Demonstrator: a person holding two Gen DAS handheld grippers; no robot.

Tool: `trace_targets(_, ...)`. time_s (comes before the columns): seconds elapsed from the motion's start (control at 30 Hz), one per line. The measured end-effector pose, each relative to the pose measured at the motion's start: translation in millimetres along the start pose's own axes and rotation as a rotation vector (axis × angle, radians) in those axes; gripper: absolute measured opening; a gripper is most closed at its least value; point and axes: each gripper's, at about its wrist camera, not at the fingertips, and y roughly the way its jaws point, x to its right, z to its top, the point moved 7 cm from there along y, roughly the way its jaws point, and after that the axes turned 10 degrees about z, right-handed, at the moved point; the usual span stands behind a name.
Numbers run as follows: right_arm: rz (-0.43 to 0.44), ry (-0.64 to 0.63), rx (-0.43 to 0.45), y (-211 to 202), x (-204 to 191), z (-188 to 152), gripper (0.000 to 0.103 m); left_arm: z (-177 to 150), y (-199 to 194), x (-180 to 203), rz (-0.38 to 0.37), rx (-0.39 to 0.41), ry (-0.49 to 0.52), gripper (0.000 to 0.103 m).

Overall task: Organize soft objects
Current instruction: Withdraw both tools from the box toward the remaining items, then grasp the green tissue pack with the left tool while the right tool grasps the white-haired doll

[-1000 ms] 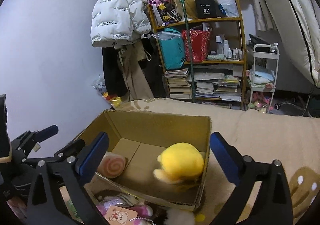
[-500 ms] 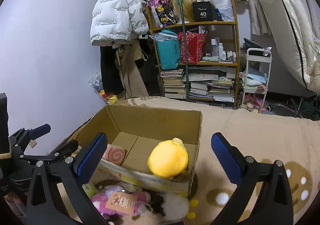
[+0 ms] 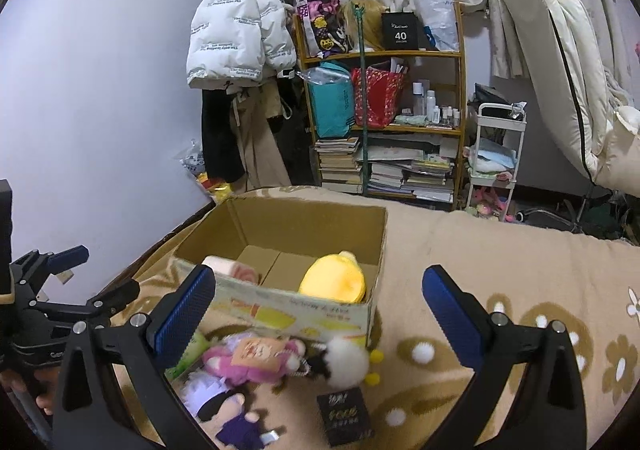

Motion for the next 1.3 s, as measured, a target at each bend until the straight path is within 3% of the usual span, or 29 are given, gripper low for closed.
trace_targets(0.23, 0.012, -0.027, -0.055, -8, -22, -26, 0.103, -18, -6, -13, -0.068, -0.102, -0.024, 0.093)
trace_targets(0.4, 0.026, -0.067, -0.115, -2, -35, -41, 0.103, -26, 1, -19, -0.066, -0.161, -0.035, 0.093)
trace_targets(0.83, 0.041, -0.127, -0.301, 43, -47, -79, 0.103, -45, 42, -16, -0.102, -0.348, -0.031, 0.093)
trace_targets(1.3, 0.115, -0.171, -0.518, 98, -60, -133, 0.103, -79, 85, -2, -0.116, -0.539, 0.002, 0.093)
